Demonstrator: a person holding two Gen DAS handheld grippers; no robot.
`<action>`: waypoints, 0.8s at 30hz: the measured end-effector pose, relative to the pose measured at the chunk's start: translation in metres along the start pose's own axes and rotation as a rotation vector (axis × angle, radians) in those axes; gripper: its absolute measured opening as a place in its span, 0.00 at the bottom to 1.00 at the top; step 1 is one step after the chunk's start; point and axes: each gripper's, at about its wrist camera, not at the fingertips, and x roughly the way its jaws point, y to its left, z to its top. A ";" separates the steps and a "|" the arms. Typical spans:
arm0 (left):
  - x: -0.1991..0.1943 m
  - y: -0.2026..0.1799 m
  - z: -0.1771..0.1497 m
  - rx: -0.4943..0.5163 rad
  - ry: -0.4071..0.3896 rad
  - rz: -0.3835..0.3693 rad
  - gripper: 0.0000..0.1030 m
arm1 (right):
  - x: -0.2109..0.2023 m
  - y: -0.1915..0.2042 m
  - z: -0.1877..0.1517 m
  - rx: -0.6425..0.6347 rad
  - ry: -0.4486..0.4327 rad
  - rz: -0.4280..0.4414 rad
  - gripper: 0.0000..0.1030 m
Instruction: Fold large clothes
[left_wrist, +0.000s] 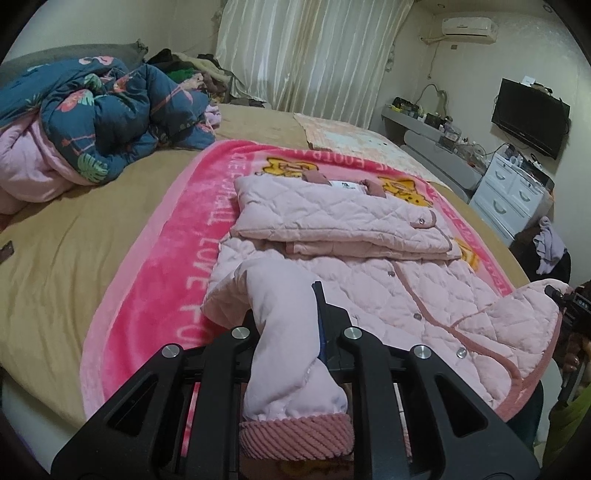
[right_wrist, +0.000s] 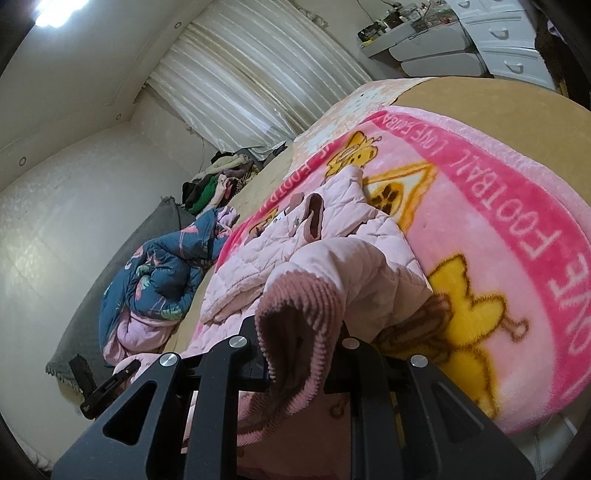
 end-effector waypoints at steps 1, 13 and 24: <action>0.000 0.001 0.001 -0.004 -0.002 -0.001 0.09 | 0.001 0.001 0.001 0.001 -0.002 0.000 0.15; 0.011 0.001 0.016 -0.016 -0.028 0.006 0.10 | 0.012 0.008 0.018 -0.010 -0.002 -0.009 0.15; 0.019 0.005 0.037 -0.044 -0.042 0.007 0.10 | 0.023 0.018 0.040 -0.021 -0.003 -0.019 0.15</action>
